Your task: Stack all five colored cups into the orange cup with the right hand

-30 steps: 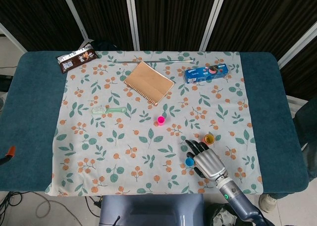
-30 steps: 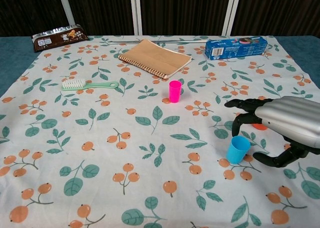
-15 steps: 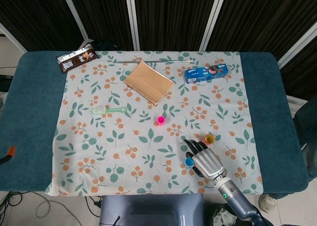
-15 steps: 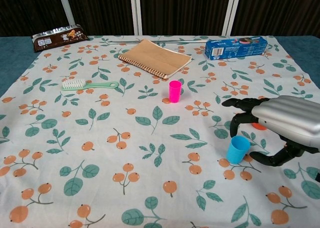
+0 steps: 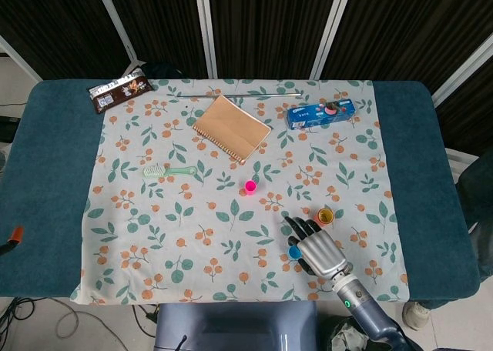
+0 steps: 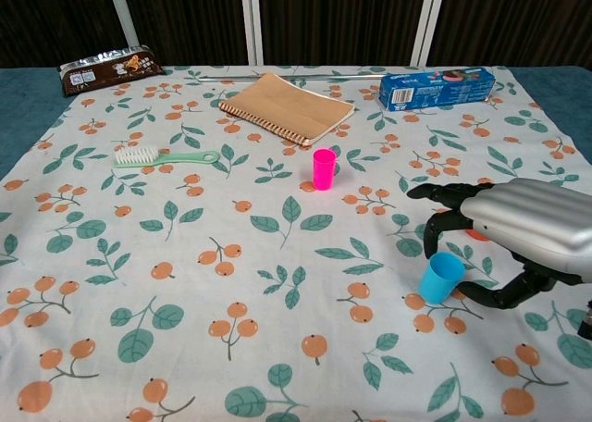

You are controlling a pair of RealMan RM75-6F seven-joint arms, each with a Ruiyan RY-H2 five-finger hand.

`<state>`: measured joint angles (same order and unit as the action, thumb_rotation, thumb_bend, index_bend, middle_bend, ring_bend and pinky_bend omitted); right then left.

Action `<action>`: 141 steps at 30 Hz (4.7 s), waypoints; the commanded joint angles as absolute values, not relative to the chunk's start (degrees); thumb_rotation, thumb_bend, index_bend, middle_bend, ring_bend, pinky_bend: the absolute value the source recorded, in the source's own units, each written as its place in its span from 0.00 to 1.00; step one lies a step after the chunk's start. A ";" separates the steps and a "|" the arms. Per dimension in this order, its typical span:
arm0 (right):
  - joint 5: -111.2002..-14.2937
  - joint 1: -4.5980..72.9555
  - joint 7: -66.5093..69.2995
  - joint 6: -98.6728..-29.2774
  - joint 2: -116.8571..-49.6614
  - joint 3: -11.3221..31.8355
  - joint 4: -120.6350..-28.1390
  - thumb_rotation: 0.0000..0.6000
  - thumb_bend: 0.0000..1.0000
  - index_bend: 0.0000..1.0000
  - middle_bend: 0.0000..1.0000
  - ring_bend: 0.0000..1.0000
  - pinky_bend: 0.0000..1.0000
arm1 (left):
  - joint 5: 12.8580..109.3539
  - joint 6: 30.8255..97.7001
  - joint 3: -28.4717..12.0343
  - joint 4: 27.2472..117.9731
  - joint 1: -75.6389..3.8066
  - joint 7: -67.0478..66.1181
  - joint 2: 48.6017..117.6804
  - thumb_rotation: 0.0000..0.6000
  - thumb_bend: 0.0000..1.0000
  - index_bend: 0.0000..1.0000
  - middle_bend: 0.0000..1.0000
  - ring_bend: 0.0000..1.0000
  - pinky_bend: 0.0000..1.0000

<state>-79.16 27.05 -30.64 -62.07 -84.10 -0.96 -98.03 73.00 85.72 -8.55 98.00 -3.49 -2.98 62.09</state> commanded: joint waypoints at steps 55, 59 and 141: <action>-67.88 32.43 -30.40 -58.08 -69.35 6.39 -101.66 1.00 0.46 0.47 0.00 0.12 0.20 | 72.74 86.22 -8.59 98.08 -3.29 -3.76 62.39 1.00 0.27 0.10 0.00 0.00 0.30; -67.13 32.73 -30.46 -58.09 -69.67 6.48 -100.82 1.00 0.46 0.47 0.00 0.12 0.28 | 72.61 86.14 -8.65 98.04 -3.31 -3.72 62.40 1.00 0.27 0.10 0.00 0.00 0.30; -30.37 63.32 -46.20 -54.83 -95.98 14.92 -82.46 1.00 0.39 0.34 0.00 0.07 0.10 | 71.67 85.28 -9.22 99.09 -3.59 -2.31 62.02 1.00 0.27 0.10 0.00 0.00 0.31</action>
